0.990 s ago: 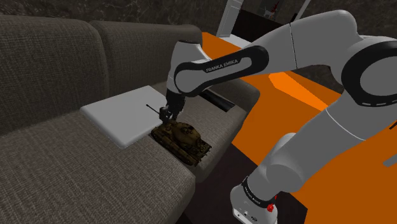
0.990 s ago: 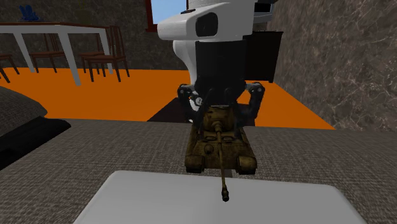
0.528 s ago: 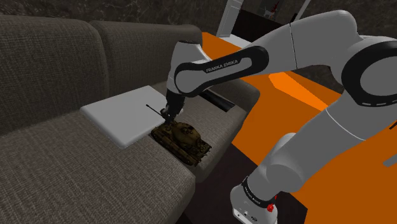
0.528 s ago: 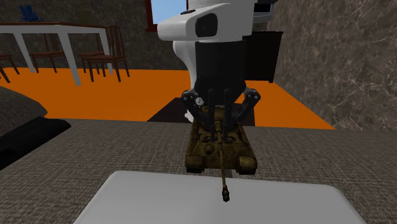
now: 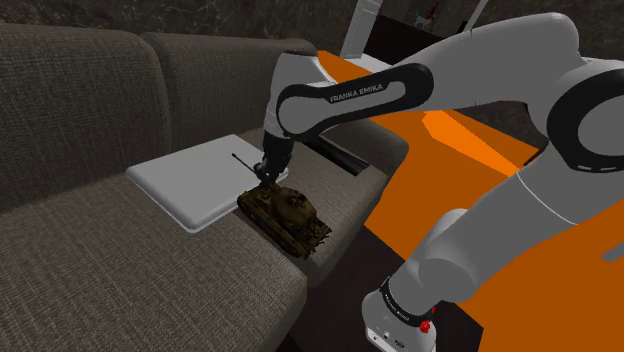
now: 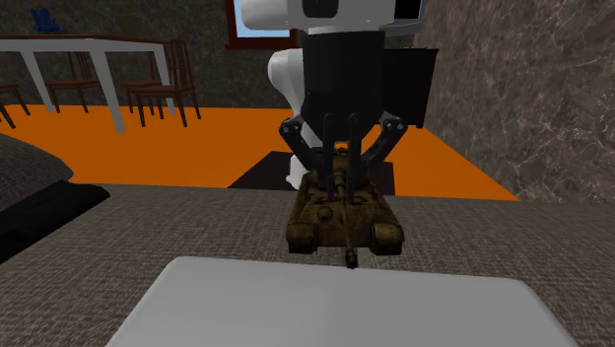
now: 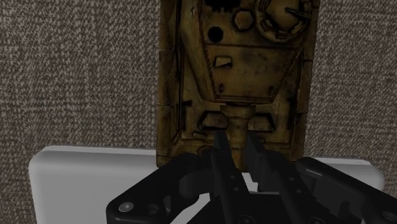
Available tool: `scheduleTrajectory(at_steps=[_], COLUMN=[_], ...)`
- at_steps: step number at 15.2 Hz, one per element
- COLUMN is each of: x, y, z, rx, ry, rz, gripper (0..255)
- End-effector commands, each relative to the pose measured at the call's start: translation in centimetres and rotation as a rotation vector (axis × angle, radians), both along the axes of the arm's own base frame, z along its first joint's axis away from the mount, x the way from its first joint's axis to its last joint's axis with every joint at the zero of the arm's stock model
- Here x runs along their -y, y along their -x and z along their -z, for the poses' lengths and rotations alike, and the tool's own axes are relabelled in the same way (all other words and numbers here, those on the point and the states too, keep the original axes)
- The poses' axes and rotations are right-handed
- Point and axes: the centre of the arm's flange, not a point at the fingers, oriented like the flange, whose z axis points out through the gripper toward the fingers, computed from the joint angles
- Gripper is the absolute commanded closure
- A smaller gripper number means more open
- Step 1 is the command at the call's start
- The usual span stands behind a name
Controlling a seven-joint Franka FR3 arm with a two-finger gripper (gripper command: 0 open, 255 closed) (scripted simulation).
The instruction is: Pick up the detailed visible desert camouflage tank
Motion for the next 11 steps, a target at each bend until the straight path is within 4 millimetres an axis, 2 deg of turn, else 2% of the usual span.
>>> scheduleTrajectory(at_steps=[1,9,11], x=[0.0,0.0,0.0], y=[-0.1,-0.1,-0.1], z=[-1.2,-5.4,-5.5], rx=[0.004,0.004,0.004], ry=[-0.001,-0.001,-0.001], rz=[0.0,0.0,0.0], gripper=[255,255,255])
